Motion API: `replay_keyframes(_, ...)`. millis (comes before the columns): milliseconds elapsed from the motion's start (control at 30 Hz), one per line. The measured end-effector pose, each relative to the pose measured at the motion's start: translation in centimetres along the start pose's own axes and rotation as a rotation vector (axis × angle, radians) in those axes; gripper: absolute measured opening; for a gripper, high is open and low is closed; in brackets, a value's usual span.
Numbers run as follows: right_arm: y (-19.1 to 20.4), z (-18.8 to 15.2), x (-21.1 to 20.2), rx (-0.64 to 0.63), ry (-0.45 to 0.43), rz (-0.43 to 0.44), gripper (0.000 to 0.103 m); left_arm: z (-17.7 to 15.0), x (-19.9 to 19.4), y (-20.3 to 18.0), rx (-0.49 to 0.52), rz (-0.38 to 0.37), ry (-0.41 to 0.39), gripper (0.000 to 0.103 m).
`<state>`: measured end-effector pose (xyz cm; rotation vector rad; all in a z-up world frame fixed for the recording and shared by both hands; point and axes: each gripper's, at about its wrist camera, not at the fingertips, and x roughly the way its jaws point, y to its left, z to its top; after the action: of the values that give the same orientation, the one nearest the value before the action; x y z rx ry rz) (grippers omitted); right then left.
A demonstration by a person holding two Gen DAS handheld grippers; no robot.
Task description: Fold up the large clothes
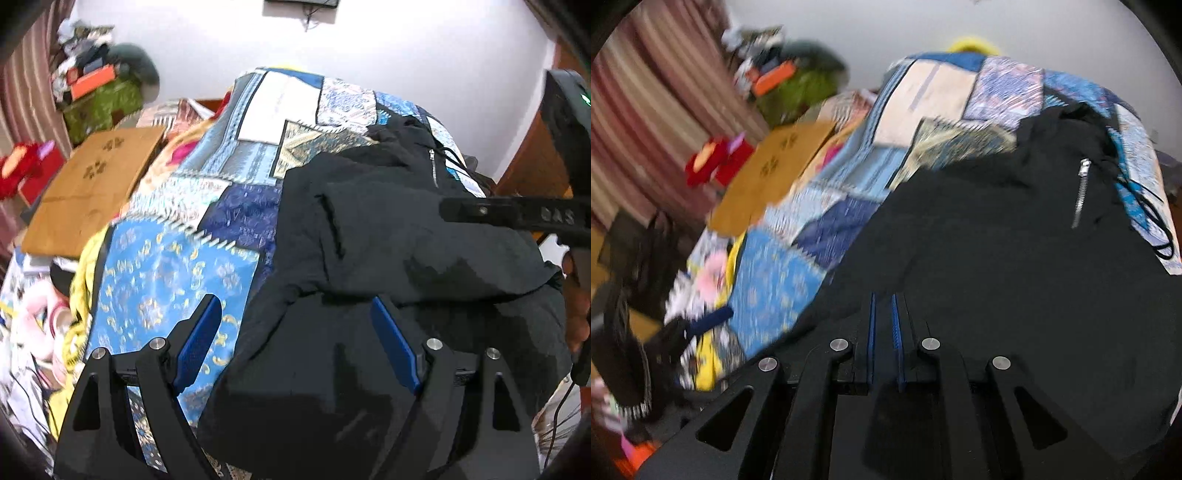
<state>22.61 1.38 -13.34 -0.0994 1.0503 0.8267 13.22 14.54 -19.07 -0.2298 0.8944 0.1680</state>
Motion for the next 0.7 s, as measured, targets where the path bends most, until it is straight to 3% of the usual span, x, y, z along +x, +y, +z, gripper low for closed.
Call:
replay_keyframes(100, 0.0, -0.3, -1.4, -0.034, -0.017, -0.041, 0.016, -0.2, 0.6, 0.3, -0.04, -0.05, 0.028, 0.082)
replay_keyframes(167, -0.9, -1.0, -3.1, -0.046, -0.052, -0.088, 0.039, 0.0, 1.1, 0.0, -0.06, -0.103, 0.04, 0.082)
replay_keyframes(267, -1.9, -1.7, -5.3, -0.035, -0.129, -0.179, 0.058, 0.4, 2.2, -0.7, -0.103, -0.183, 0.059, 0.082)
replay_keyframes(333, -3.5, -2.5, -7.0, -0.021, -0.163, -0.25, 0.058, 0.8, 3.4, -1.1, -0.131, -0.21, 0.081, 0.082)
replay_keyframes(400, -5.2, -3.5, -8.2, 0.0, -0.168, -0.308, 0.058, 1.2, 4.4, -1.8, -0.125, -0.183, 0.087, 0.076)
replay_keyframes(600, -11.0, -7.2, -11.6, 0.135, -0.171, -0.432, 0.058, 1.9, 7.0, -3.0, -0.095, -0.13, 0.118, 0.04)
replay_keyframes(700, -13.2, -8.7, -12.4, 0.201, -0.171, -0.474, 0.058, 2.3, 6.7, -3.7, -0.062, -0.055, 0.096, 0.02)
